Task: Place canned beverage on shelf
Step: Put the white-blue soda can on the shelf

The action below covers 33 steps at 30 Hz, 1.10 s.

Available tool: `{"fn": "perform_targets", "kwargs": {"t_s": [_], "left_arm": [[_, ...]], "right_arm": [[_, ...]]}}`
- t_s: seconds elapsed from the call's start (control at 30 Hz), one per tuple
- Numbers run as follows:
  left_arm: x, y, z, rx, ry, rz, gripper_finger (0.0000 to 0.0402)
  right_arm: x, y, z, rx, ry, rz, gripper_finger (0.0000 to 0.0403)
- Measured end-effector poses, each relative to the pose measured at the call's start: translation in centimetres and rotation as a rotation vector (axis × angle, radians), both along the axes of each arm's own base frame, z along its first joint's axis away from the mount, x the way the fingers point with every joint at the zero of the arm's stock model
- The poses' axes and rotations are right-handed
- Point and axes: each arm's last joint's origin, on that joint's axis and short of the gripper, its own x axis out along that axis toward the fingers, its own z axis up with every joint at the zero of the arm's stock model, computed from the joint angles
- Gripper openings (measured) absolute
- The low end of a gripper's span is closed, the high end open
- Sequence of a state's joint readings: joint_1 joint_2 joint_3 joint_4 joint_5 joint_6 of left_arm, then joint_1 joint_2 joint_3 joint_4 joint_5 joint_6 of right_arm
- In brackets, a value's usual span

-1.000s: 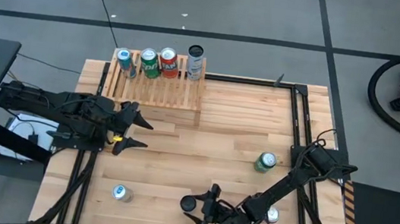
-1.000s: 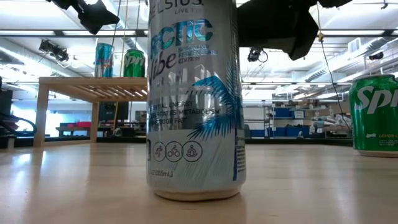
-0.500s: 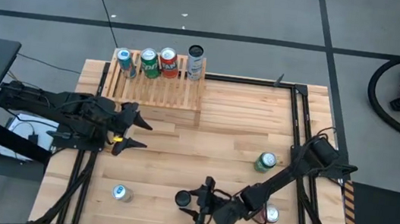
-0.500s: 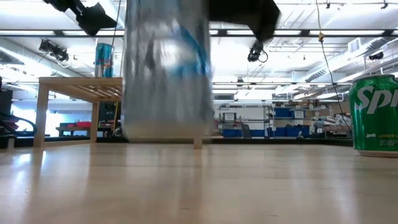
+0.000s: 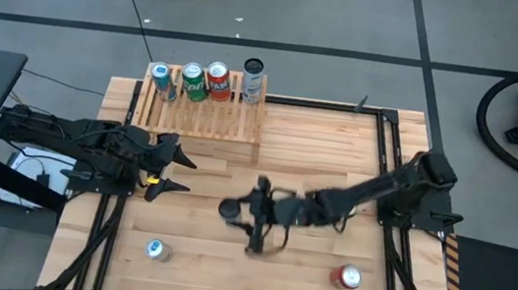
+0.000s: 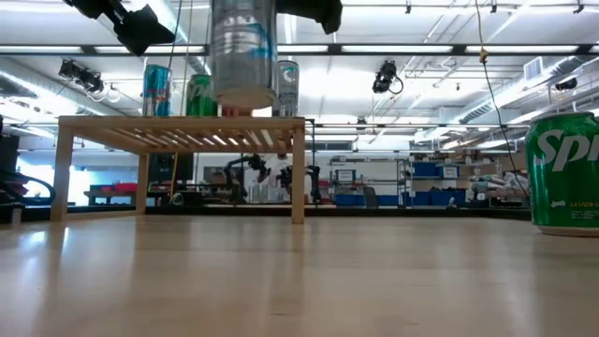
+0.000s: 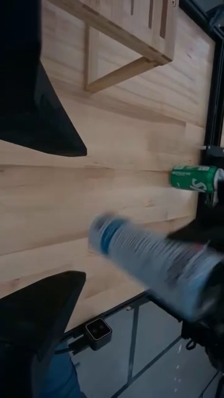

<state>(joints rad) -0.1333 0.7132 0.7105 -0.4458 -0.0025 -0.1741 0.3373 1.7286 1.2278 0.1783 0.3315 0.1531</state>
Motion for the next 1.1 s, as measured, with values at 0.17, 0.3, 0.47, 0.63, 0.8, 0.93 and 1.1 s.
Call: {"fn": "perform_targets", "kwargs": {"t_s": [0.17, 0.3, 0.47, 0.63, 0.8, 0.93, 1.1], "left_arm": [[0.0, 0.0, 0.0, 0.0, 0.0, 0.0, 0.0318], [0.0, 0.0, 0.0, 0.001, 0.0, 0.0, 0.0318], [0.0, 0.0, 0.1, -0.004, -0.009, 0.002, 0.0318], [0.2, 0.0, 0.4, 0.004, -0.043, -0.002, 0.0318], [0.4, 0.3, 0.8, 0.023, -0.09, 0.007, 0.0318], [0.5, 1.1, 0.9, 0.034, -0.109, 0.065, 0.0318], [0.5, 2.4, 0.9, 0.058, -0.097, 0.141, 0.0318]], "right_arm": [[-0.4, -4.5, 2.3, -0.053, 0.001, -0.023, 0.025], [-0.6, -7.9, 3.5, -0.092, -0.017, -0.007, 0.025], [-1.2, -12.3, 5.0, -0.081, -0.059, -0.002, 0.025], [-2.2, -16.4, 6.1, -0.052, -0.094, 0.005, 0.025], [-2.6, -19.4, 7.0, -0.07, -0.087, 0.013, 0.025], [-2.5, -20.8, 9.1, -0.119, -0.066, 0.009, 0.025], [-2.7, -21.9, 10.3, -0.093, -0.07, 0.013, 0.025]]}}
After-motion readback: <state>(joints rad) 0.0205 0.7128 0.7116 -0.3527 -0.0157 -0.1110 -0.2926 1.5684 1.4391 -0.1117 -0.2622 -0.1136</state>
